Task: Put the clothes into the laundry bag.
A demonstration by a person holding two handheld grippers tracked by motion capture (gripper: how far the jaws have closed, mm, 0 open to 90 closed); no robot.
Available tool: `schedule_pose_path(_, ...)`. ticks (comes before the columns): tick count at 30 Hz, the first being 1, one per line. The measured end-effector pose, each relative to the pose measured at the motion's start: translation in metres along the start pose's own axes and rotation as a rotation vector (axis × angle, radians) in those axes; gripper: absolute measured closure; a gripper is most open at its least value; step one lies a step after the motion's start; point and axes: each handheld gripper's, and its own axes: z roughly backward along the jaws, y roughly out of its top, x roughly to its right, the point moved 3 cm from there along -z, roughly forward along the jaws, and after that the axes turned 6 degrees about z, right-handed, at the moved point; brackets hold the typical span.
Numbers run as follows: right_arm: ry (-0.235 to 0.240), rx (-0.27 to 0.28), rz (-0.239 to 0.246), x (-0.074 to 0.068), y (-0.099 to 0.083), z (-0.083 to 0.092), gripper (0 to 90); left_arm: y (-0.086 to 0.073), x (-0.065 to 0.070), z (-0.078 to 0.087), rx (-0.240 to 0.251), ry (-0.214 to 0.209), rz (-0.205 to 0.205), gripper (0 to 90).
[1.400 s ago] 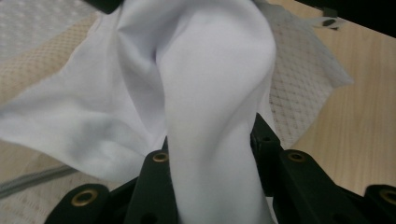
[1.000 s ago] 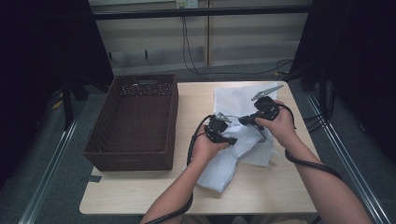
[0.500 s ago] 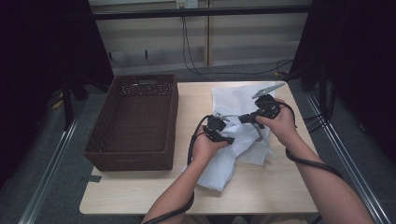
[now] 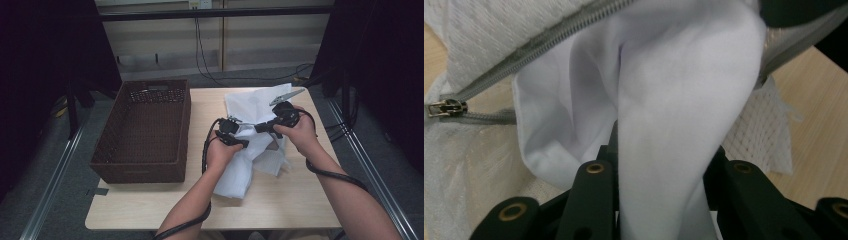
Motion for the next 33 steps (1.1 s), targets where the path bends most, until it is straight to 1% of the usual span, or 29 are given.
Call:
schedule_pose_path(1,0.006,0.003,0.000,0.000,0.000,-0.001,89.5,0.000,0.001,-0.001,0.009,0.013,-0.003,67.9)
schedule_pose_path(2,0.002,-0.002,0.002,-0.001,-0.001,-0.002,89.6,0.000,0.001,-0.002,0.022,0.027,-0.017,65.7)
schedule_pose_path(3,0.000,-0.003,0.001,0.000,-0.002,-0.003,89.5,0.000,0.000,-0.003,0.028,0.053,-0.022,60.6)
schedule_pose_path(4,-0.003,-0.006,-0.005,0.000,-0.003,-0.003,89.5,-0.001,-0.001,-0.004,0.039,0.067,-0.020,53.0)
schedule_pose_path(5,-0.009,-0.011,-0.009,0.000,-0.004,-0.004,89.5,-0.002,-0.003,-0.005,0.036,0.074,-0.016,43.7)
schedule_pose_path(6,-0.011,-0.015,-0.003,0.002,-0.005,-0.004,89.5,-0.003,-0.003,-0.004,0.051,0.079,0.003,35.9)
schedule_pose_path(8,-0.026,-0.023,-0.008,0.003,-0.007,-0.005,89.5,-0.003,-0.004,0.001,0.043,0.107,0.001,23.5)
schedule_pose_path(9,-0.020,-0.022,-0.010,0.004,-0.008,-0.006,89.5,-0.003,-0.003,0.004,0.026,0.107,-0.009,17.6)
schedule_pose_path(11,-0.030,-0.022,-0.018,0.005,-0.010,-0.006,89.5,-0.006,-0.001,0.011,0.013,0.114,-0.022,13.1)
schedule_pose_path(12,-0.026,-0.016,-0.021,0.005,-0.010,-0.007,89.5,-0.009,0.000,0.012,0.008,0.118,-0.022,10.5)
schedule_pose_path(13,-0.027,-0.015,-0.021,0.006,-0.010,-0.007,89.5,-0.012,0.001,0.015,-0.009,0.121,-0.038,9.1)
schedule_pose_path(14,-0.028,-0.016,-0.023,0.005,-0.010,-0.007,89.5,-0.015,0.002,0.016,-0.016,0.111,-0.041,8.1)
schedule_pose_path(15,-0.028,-0.017,-0.015,0.005,-0.010,-0.008,89.5,-0.019,0.004,0.015,-0.027,0.100,-0.036,7.5)
schedule_pose_path(16,-0.028,-0.019,-0.014,0.005,-0.010,-0.008,89.5,-0.024,0.005,0.014,-0.047,0.099,-0.042,6.5)
schedule_pose_path(17,-0.030,-0.020,-0.011,0.004,-0.010,-0.009,89.5,-0.028,0.006,0.012,-0.055,0.098,-0.046,4.7)
schedule_pose_path(18,-0.031,-0.018,-0.010,0.003,-0.010,-0.009,89.5,-0.032,0.007,0.010,-0.077,0.099,-0.060,4.6)
schedule_pose_path(20,-0.030,-0.023,-0.015,0.002,-0.010,-0.010,89.5,-0.039,0.004,0.001,-0.098,0.122,-0.073,4.1)
schedule_pose_path(21,-0.034,-0.026,-0.013,0.002,-0.011,-0.011,89.5,-0.043,0.002,-0.003,-0.106,0.103,-0.061,4.0)
schedule_pose_path(22,-0.028,-0.026,-0.014,0.002,-0.011,-0.011,89.5,-0.046,0.001,-0.006,-0.109,0.103,-0.054,5.3)
schedule_pose_path(23,-0.029,-0.027,-0.009,0.002,-0.012,-0.011,89.5,-0.048,-0.001,-0.009,-0.119,0.101,-0.069,7.7)
schedule_pose_path(24,-0.027,-0.024,-0.008,0.002,-0.013,-0.012,89.5,-0.050,0.000,-0.010,-0.132,0.095,-0.066,14.1)
schedule_pose_path(25,-0.025,-0.027,-0.012,0.002,-0.014,-0.012,89.5,-0.050,0.001,-0.009,-0.133,0.105,-0.079,24.9)
schedule_pose_path(26,-0.032,-0.033,-0.010,0.002,-0.016,-0.012,89.5,-0.049,0.002,-0.008,-0.139,0.100,-0.086,36.7)
schedule_pose_path(27,-0.028,-0.035,-0.018,0.003,-0.017,-0.012,89.5,-0.048,0.004,-0.007,-0.148,0.097,-0.093,46.8)
schedule_pose_path(28,-0.032,-0.033,-0.022,0.003,-0.017,-0.013,89.5,-0.047,0.005,-0.006,-0.148,0.095,-0.081,54.1)
schedule_pose_path(29,-0.027,-0.028,-0.022,0.004,-0.018,-0.013,89.5,-0.045,0.006,-0.005,-0.155,0.095,-0.065,58.6)
schedule_pose_path(30,-0.027,-0.028,-0.023,0.004,-0.018,-0.013,89.5,-0.044,0.005,-0.004,-0.146,0.086,-0.048,61.2)
schedule_pose_path(31,-0.027,-0.028,-0.021,0.004,-0.017,-0.013,89.5,-0.043,0.005,-0.003,-0.137,0.072,-0.020,63.1)
schedule_pose_path(33,-0.025,-0.031,-0.016,0.003,-0.017,-0.012,89.5,-0.040,0.004,0.002,-0.104,0.038,0.030,64.9)
